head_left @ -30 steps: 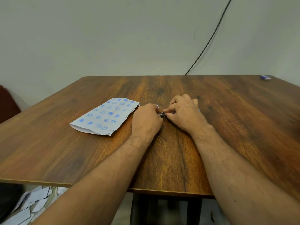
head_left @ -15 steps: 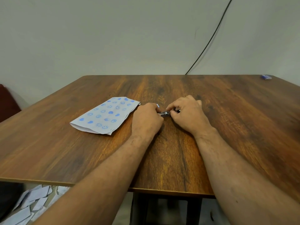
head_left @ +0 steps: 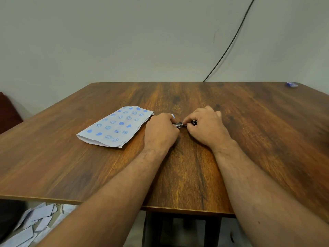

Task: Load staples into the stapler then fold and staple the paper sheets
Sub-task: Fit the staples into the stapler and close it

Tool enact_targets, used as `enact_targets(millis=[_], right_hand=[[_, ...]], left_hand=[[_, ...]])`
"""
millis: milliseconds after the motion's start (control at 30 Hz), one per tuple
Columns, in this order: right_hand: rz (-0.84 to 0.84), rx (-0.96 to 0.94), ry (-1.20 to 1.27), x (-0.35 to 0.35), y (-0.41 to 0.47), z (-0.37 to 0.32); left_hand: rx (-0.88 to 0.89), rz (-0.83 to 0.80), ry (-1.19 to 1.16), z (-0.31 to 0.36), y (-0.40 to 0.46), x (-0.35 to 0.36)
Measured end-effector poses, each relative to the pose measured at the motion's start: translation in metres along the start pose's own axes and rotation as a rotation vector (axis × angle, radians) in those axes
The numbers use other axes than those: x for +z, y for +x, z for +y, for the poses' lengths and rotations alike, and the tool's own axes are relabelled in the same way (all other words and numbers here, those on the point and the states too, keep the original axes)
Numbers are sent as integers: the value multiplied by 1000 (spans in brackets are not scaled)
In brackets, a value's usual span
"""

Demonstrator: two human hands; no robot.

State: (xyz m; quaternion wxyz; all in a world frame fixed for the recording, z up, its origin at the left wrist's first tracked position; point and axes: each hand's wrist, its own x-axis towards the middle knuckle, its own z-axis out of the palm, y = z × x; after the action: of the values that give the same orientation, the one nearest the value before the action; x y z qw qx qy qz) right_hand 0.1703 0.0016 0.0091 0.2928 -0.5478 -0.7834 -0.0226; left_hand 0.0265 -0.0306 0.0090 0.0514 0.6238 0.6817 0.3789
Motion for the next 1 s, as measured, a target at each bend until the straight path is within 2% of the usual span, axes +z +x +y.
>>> enact_targets(millis=[167,467,1000], right_hand=[[-33,-7,11,-1,-1,-1],[-33,19,76,1,-2,-2],[-117,-53,28,5,0,-5]], left_hand=[[-11,-10,-24,-1,1,0],[-93,-44,-205,-7,7,-2],[-56,-132,-316,-12,8,-7]])
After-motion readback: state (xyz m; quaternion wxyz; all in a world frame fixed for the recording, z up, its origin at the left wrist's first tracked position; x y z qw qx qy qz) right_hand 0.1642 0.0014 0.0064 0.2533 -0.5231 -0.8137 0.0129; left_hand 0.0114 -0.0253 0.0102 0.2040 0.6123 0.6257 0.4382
